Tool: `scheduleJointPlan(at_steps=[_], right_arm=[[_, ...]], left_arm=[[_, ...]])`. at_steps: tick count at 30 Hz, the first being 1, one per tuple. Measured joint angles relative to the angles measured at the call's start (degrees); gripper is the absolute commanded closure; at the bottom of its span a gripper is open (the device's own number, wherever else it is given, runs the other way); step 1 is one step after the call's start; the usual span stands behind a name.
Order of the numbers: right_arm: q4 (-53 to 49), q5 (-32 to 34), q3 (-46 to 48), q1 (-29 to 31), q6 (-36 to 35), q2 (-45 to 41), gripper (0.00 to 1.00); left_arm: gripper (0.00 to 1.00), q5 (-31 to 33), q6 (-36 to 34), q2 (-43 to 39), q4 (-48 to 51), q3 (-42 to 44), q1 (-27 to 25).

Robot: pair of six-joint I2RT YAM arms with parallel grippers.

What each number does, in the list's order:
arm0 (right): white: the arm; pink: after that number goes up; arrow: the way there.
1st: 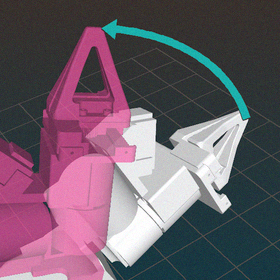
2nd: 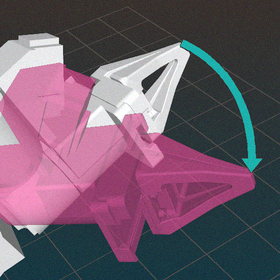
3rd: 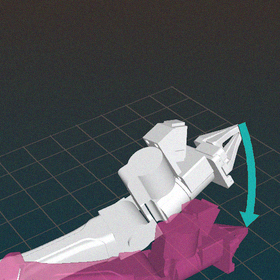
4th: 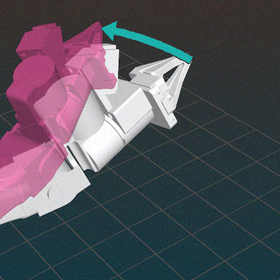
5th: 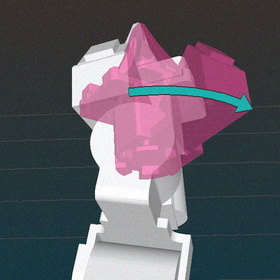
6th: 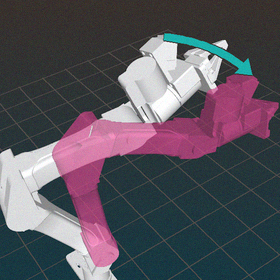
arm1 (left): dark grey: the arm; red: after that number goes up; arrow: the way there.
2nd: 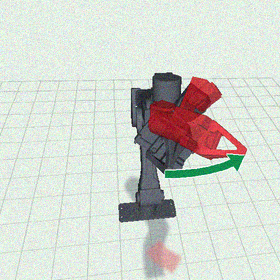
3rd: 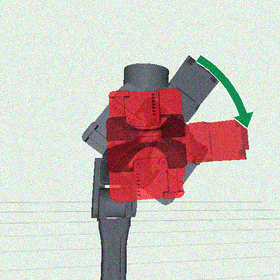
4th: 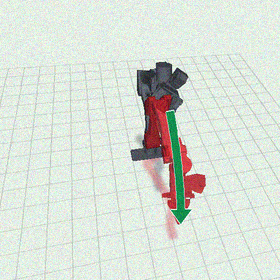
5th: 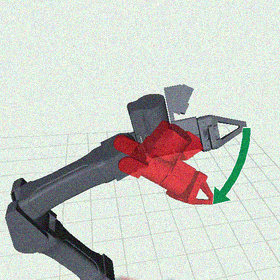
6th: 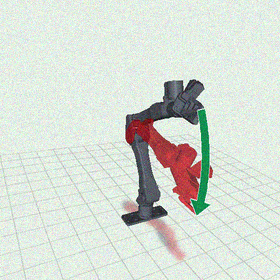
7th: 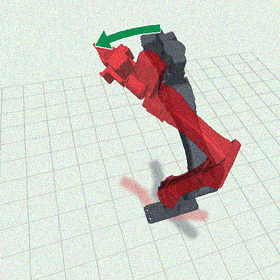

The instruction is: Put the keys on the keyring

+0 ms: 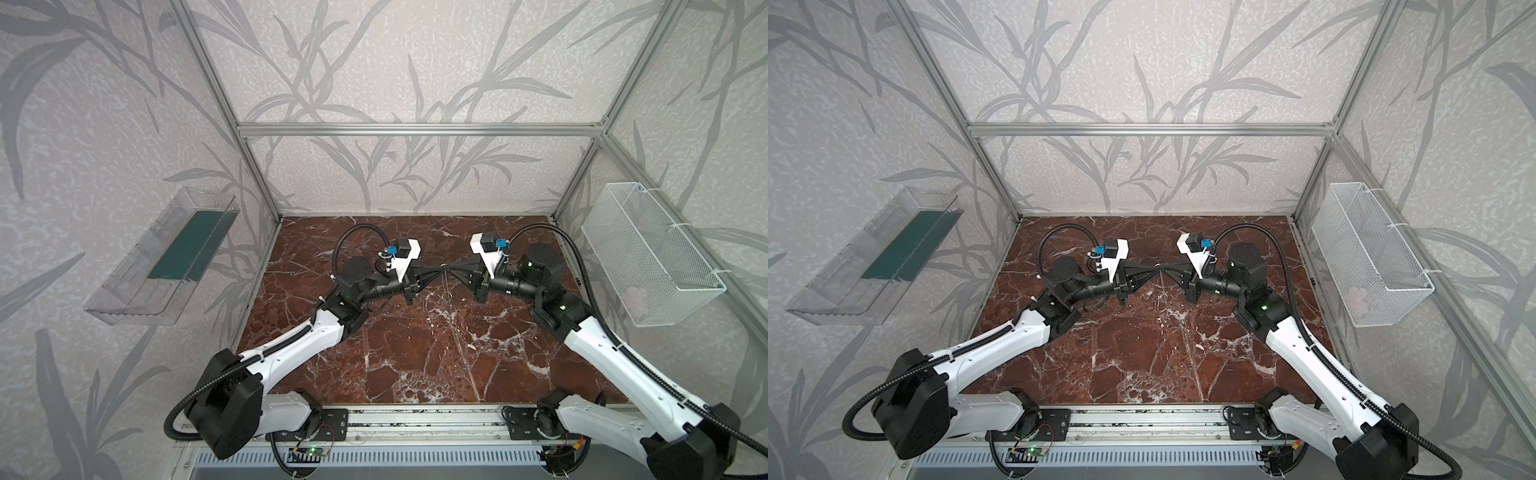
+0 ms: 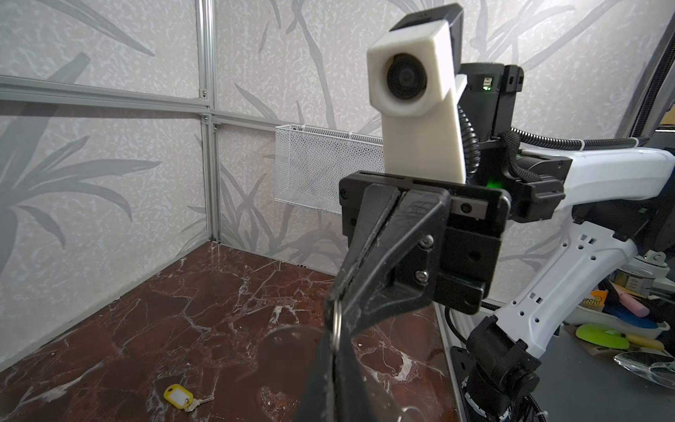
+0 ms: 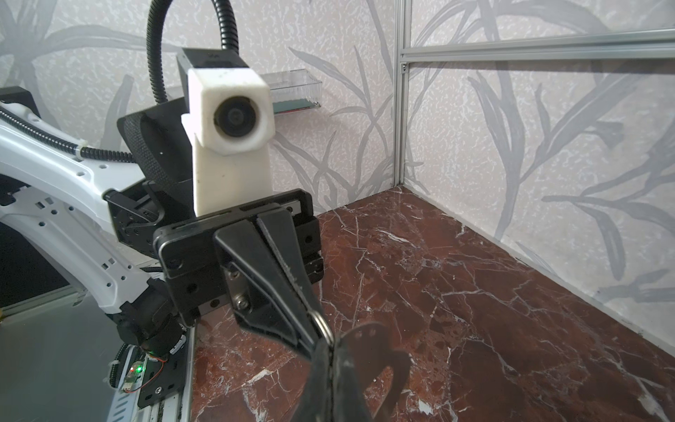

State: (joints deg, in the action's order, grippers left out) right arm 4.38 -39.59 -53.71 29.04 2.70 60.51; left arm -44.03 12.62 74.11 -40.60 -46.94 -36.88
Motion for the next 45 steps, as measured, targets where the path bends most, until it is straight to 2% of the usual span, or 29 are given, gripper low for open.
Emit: scheduleJointPlan(at_steps=[3, 6, 10, 17, 24, 32, 45], right_arm=[[-0.26, -0.13, -0.28, -0.07, -0.46, -0.11, 1.00], [-2.01, -0.22, -1.09, -0.11, -1.46, -0.13, 1.00], [-8.87, -0.31, -3.65, 0.20, -5.33, 0.22, 1.00], [-26.53, 0.81, -13.90, 1.51, -16.24, 3.63, 1.00], [-42.07, 5.62, -23.69, 4.02, -25.05, 9.53, 1.00], [-51.23, 7.63, -26.88, 5.42, -30.01, 12.92, 1.00], [-53.99, 7.58, -28.06, 5.88, -31.78, 12.92, 1.00]], left_arm=[[1.00, -0.85, -0.02, 0.15, 0.50, -0.66, 0.17], [0.87, -1.07, -0.70, 0.11, 1.90, -1.18, 0.20], [0.76, 0.50, -5.25, -1.64, 9.92, -2.14, -0.24], [0.74, 9.03, -15.98, -8.66, 28.26, -3.85, -1.36], [0.74, 13.75, -22.14, -10.75, 35.89, -6.27, -1.36], [0.76, 10.14, -25.62, -8.87, 41.42, -9.38, -1.36], [0.76, 2.34, -27.21, -6.47, 45.53, -11.98, -1.36]])
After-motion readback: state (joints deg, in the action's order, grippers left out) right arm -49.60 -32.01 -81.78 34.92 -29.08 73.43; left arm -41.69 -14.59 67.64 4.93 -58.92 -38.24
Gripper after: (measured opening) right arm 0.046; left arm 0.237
